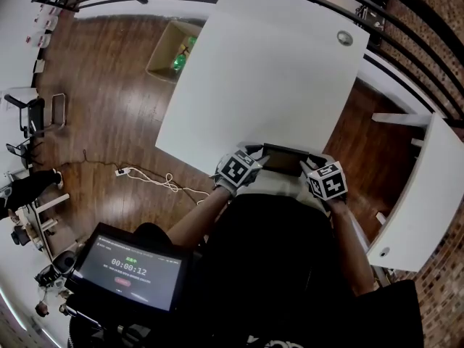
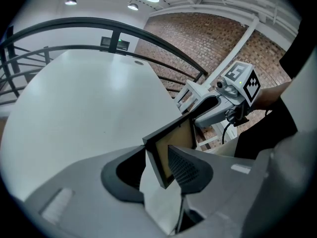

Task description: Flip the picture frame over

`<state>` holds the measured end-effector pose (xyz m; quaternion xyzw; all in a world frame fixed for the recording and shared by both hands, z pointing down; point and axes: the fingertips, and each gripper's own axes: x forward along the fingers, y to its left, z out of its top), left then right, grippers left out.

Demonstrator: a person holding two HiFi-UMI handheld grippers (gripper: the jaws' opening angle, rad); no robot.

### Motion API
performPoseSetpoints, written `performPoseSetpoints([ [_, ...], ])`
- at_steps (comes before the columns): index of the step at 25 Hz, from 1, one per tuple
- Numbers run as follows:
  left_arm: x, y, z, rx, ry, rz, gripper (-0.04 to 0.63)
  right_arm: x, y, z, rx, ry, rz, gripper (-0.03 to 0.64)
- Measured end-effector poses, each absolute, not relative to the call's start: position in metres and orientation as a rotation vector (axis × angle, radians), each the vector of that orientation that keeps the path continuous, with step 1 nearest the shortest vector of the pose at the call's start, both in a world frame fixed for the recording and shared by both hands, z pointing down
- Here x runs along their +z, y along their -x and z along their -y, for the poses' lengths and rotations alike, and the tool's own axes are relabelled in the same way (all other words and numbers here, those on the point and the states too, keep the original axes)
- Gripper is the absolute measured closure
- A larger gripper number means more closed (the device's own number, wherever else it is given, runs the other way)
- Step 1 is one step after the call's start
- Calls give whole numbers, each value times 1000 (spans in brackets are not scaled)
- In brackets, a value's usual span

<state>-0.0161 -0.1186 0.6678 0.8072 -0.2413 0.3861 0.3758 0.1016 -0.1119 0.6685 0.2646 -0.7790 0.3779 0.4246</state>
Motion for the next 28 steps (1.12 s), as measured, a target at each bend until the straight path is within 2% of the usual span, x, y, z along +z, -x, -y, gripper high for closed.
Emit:
performPoseSetpoints([
  [28, 705, 7, 130, 1036, -1986, 580, 453, 706, -110, 127, 997, -595, 1884, 508],
])
